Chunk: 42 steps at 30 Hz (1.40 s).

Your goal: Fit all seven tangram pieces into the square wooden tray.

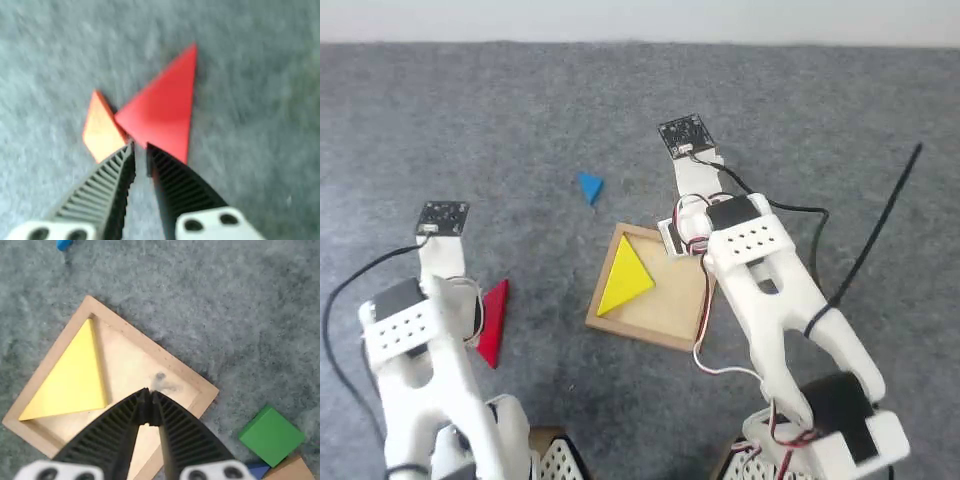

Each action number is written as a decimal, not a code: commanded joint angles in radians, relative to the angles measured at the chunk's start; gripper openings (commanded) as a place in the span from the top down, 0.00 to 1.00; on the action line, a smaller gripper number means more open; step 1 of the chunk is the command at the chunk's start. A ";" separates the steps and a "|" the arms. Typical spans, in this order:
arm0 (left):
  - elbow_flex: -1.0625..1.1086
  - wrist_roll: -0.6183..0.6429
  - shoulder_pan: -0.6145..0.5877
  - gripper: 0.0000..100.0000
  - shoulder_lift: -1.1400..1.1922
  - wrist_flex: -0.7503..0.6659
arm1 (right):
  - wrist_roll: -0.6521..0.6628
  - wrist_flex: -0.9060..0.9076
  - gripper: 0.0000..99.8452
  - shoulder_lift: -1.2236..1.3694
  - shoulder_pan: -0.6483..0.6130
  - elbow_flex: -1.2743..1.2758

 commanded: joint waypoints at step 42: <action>-0.216 0.008 0.063 0.75 0.565 -0.132 | -0.002 0.010 0.99 -0.068 0.008 0.031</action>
